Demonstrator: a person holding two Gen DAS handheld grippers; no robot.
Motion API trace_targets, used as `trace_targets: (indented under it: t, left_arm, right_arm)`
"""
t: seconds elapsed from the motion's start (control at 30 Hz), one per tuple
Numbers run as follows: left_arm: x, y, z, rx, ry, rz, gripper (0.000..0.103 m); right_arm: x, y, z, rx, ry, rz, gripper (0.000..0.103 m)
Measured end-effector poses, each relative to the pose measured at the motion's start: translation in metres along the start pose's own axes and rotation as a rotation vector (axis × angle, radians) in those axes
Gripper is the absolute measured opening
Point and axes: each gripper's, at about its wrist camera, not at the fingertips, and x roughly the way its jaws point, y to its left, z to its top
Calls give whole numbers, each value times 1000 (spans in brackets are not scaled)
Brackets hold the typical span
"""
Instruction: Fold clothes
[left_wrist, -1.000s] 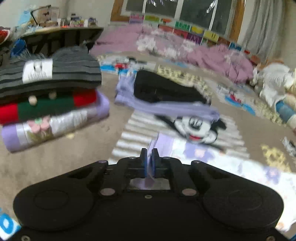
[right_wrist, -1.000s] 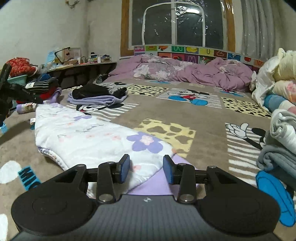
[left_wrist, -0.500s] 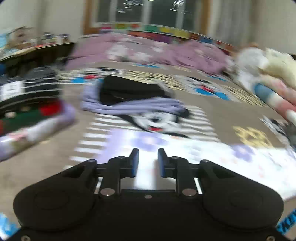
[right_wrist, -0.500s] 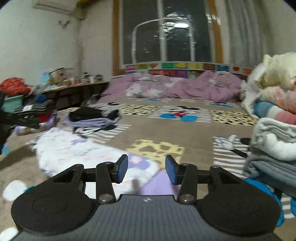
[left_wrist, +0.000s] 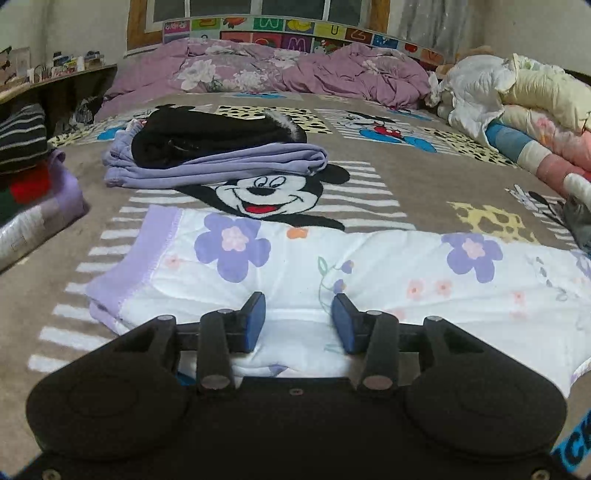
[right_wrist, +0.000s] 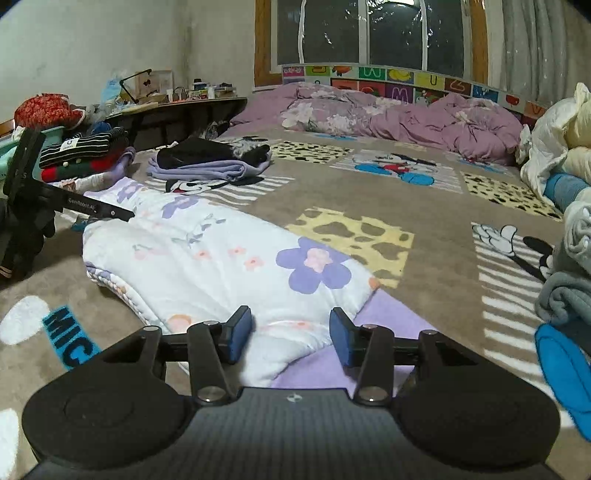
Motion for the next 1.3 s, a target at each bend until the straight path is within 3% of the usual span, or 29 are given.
trace_targets:
  t: [0.1, 0.2, 0.37, 0.5, 0.63, 0.7, 0.87, 0.97, 1.23, 1.3]
  left_arm:
    - [-10, -2, 3, -5, -4, 8, 43]
    - [-36, -12, 4, -10, -80, 42, 47]
    - [-59, -69, 2, 64, -133, -78, 47]
    - [-50, -132, 2, 165, -113, -195, 47]
    - [-22, -172, 0, 196, -60, -259, 47]
    - [5, -174, -8, 177, 11, -238, 51]
    - [15, -176, -9, 154, 32, -227, 53]
    - [7, -178, -5, 153, 31, -223, 53]
    - [-64, -137, -13, -19, -90, -227, 54]
    - [-80, -117, -21, -74, -101, -216, 60]
  right_arm:
    - [-15, -3, -1, 16, -46, -32, 46]
    - [-42, -37, -5, 149, -120, -141, 46]
    - [-70, -96, -20, 406, -184, -288, 46]
    - [-69, -96, -22, 409, -198, -248, 45]
    - [-64, -93, -21, 404, -191, -232, 45]
    - [-66, -103, -24, 453, -202, -249, 45]
    - [-67, -120, -34, 536, -201, -270, 46]
    - [-65, -104, -28, 469, -223, -236, 46]
    - [-43, -9, -3, 126, -223, -31, 45]
    - [-34, 6, -1, 76, -212, -12, 45]
